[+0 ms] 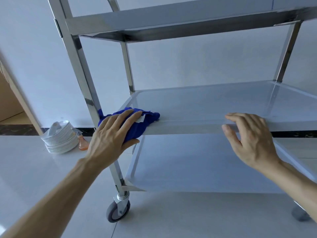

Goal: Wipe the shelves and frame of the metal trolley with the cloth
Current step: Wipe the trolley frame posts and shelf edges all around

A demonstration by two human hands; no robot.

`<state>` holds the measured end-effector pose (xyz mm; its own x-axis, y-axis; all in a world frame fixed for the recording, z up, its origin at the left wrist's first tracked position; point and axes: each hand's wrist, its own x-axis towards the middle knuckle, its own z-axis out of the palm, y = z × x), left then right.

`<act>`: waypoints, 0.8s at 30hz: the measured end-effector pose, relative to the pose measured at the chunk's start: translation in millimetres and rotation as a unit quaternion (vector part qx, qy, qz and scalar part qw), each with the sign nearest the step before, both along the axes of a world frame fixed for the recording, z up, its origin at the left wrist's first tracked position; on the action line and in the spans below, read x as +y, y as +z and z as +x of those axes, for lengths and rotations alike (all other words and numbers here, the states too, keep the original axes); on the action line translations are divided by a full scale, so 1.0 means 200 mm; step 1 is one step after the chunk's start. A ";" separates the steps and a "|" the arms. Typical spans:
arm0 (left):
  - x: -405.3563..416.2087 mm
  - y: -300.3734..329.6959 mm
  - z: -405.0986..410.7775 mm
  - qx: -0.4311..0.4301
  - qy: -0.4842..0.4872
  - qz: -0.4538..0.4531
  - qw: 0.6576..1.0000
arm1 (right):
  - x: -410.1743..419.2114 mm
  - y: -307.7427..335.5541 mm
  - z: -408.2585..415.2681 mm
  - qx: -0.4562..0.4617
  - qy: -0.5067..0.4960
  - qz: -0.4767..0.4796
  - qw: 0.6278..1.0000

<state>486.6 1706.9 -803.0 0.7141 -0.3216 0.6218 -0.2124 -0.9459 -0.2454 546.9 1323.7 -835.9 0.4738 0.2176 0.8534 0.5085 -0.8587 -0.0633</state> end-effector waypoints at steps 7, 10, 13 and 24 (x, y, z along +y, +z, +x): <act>-0.42 -0.01 0.05 0.005 -0.067 -0.058 0.996 | 0.03 -0.01 -0.05 -0.016 -0.022 0.007 1.000; -0.55 -0.01 0.06 0.008 -0.085 -0.061 0.994 | 0.01 0.00 -0.07 -0.007 -0.022 0.001 1.000; -0.55 0.00 0.06 0.044 -0.102 -0.090 0.990 | 0.03 0.03 -0.10 0.021 -0.032 0.005 0.999; -0.33 0.17 -0.07 0.051 -0.160 -0.469 0.867 | 0.63 0.31 -0.19 0.143 0.106 0.021 0.984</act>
